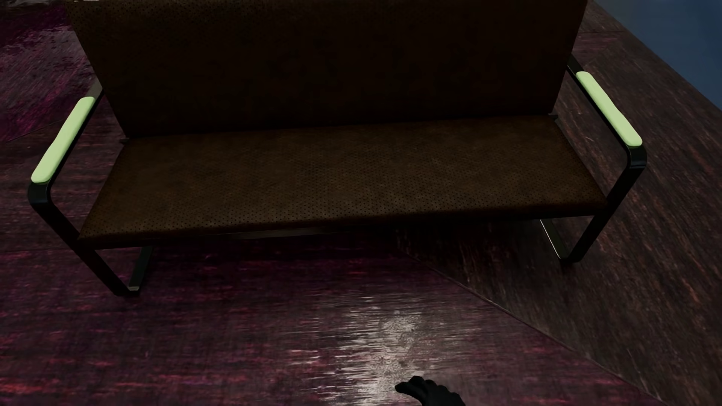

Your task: Move towards the bench

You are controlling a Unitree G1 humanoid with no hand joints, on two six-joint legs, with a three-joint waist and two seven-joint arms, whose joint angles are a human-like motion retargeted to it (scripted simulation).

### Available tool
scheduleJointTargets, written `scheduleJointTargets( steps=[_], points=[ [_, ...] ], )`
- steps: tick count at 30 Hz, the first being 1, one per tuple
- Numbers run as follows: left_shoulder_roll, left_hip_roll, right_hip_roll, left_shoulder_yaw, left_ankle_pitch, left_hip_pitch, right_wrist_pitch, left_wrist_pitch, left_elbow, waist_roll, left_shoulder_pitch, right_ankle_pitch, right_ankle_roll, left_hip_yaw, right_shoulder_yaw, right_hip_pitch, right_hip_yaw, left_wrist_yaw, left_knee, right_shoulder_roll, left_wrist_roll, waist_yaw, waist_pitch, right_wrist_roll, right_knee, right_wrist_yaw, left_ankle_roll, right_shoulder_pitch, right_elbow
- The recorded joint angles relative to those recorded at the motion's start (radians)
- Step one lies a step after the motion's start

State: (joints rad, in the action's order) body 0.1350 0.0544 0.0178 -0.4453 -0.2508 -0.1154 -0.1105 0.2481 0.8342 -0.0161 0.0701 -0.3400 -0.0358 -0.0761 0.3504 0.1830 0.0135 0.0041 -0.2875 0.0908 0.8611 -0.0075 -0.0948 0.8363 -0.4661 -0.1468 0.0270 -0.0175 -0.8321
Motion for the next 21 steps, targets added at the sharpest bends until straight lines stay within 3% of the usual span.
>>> scheduleJointTargets(
  steps=[2,4,6,8,12,16,21],
  points=[
    [0.009,-0.009,0.014,0.000,0.004,0.027,0.045,-0.014,-0.001,0.006,0.007,0.044,-0.006,0.011,0.052,-0.079,0.000,-0.060,0.016,0.003,-0.026,0.003,0.005,-0.005,0.125,0.051,-0.012,-0.003,-0.016],
    [0.021,-0.031,0.032,0.007,0.001,0.044,0.067,-0.033,-0.012,0.018,0.025,0.086,0.013,0.014,0.127,-0.141,-0.003,-0.088,0.017,0.020,-0.048,0.007,0.012,0.023,0.221,0.094,-0.018,0.015,-0.066],
    [0.040,-0.046,0.046,-0.022,0.000,0.060,0.077,-0.042,-0.029,0.026,0.030,0.114,0.017,0.018,0.169,-0.182,-0.006,-0.077,0.024,0.038,-0.025,0.010,0.020,0.038,0.281,0.109,-0.013,0.026,-0.093],
    [0.045,-0.052,0.053,-0.044,-0.003,0.066,0.067,-0.037,-0.028,0.030,0.026,0.121,0.011,0.020,0.166,-0.196,-0.009,-0.042,0.025,0.052,-0.018,0.010,0.026,0.023,0.296,0.091,-0.010,0.023,-0.102],
    [0.006,-0.056,0.057,-0.054,-0.003,0.071,0.033,0.021,0.046,0.030,0.000,0.122,-0.003,0.027,0.148,-0.205,-0.016,-0.001,0.024,0.079,-0.025,0.008,0.034,0.005,0.299,0.082,-0.013,0.006,-0.127],
    [0.007,-0.058,0.060,-0.073,-0.005,0.072,0.026,0.023,0.044,0.030,0.004,0.128,-0.012,0.025,0.147,-0.209,-0.013,0.032,0.025,0.108,-0.035,0.007,0.043,-0.002,0.309,0.080,-0.013,0.006,-0.152],
    [0.027,-0.057,0.060,-0.110,-0.010,0.070,0.024,0.010,0.067,0.031,-0.026,0.123,-0.016,0.022,0.135,-0.205,-0.009,-0.007,0.021,0.110,-0.040,0.006,0.046,-0.017,0.303,0.069,-0.012,0.001,-0.147]
  ],
)
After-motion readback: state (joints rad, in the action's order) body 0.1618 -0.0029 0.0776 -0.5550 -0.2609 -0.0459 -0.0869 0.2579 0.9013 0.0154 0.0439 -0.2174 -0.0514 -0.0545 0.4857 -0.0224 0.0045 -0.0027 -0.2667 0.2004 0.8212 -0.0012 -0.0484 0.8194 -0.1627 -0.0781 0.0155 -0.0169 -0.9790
